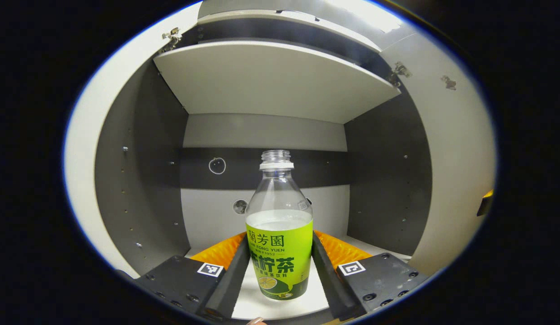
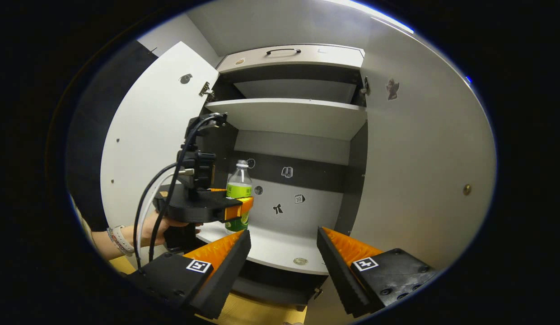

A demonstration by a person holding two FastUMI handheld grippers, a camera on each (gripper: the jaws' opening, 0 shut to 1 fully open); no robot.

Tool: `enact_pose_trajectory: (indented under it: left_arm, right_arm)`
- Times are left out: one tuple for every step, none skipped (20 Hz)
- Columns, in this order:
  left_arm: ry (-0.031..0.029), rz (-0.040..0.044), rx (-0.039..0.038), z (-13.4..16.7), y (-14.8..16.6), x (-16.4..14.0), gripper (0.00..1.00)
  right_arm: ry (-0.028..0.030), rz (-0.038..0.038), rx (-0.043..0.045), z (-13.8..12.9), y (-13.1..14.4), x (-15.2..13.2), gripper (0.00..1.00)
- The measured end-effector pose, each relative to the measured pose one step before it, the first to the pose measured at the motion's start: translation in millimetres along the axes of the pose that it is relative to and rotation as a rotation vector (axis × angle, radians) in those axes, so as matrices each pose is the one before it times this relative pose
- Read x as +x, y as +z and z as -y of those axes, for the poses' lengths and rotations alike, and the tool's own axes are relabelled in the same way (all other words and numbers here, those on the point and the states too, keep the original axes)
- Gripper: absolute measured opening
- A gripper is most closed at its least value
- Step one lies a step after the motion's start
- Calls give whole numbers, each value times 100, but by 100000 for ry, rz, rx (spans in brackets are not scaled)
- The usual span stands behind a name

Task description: Grasp the bottle in the cabinet with the left hand and place it on the coaster, then close the right door with the right hand and the left door with the left hand.

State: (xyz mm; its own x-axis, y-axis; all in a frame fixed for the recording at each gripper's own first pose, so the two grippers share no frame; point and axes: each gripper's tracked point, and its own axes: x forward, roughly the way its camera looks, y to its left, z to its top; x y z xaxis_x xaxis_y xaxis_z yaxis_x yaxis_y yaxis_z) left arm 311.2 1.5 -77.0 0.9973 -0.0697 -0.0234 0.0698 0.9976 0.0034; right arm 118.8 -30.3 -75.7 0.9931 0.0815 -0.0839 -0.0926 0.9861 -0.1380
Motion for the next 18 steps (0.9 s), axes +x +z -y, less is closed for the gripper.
enact_pose_trajectory:
  left_arm:
    - [-375,246,-312,-14,9,-1227,78]
    - [-616,-369,-549,318,167,-1080,77]
    - [-787,-507,-679,293,-46,-1330,78]
    - [-713,-428,-560,319,62,-1350,78]
    - [-571,-100,-140,250,-27,-1304,78]
    - [-268,-111,302,238,91,-1393,79]
    - [-434,-339,444,250,-130,-1394,79]
    - [-620,-201,328,345,-132,-1370,77]
    - [-798,-95,-135,443,-218,-1395,78]
    - [-1231,-385,-677,524,-327,-1376,77]
    - [-1632,-427,-977,573,-534,-1275,78]
    - [-1588,-669,-1058,631,-556,-1202,78]
    - [-1242,-552,-861,511,-746,-1126,78]
    - [-1129,-336,-671,532,-575,-1051,78]
    - [-1118,-260,-542,539,-735,-1036,78]
    - [-986,-218,-421,533,-699,-968,78]
    - [-807,-398,-486,487,-955,-932,78]
    - [-228,-907,-674,304,-1073,-732,78]
  right_arm:
    - [-675,88,-245,-174,147,-932,98]
    - [-414,-249,-619,-247,179,-822,98]
    - [-773,-453,-992,-163,95,-969,98]
    - [-870,-180,-836,-77,144,-915,98]
    - [-849,156,-579,-137,232,-1027,98]
    - [-948,26,-174,-122,302,-947,98]
    - [-724,-281,17,-123,120,-991,98]
    - [-783,3,-246,-161,204,-1031,98]
    - [-1258,-29,-585,50,148,-829,98]
    - [-1630,-294,-747,157,66,-765,98]
    - [-1646,-190,-433,206,22,-814,98]
    - [-1358,-185,5,135,5,-686,100]
    - [-1449,-251,157,201,-76,-667,100]
    - [-1384,-441,190,290,-138,-603,98]
    - [-1644,-658,326,288,-203,-522,98]
    - [-1829,-682,86,389,-271,-464,98]
    - [-2294,-471,-214,576,-259,-469,98]
    - [-2279,-155,-218,550,-151,-362,98]
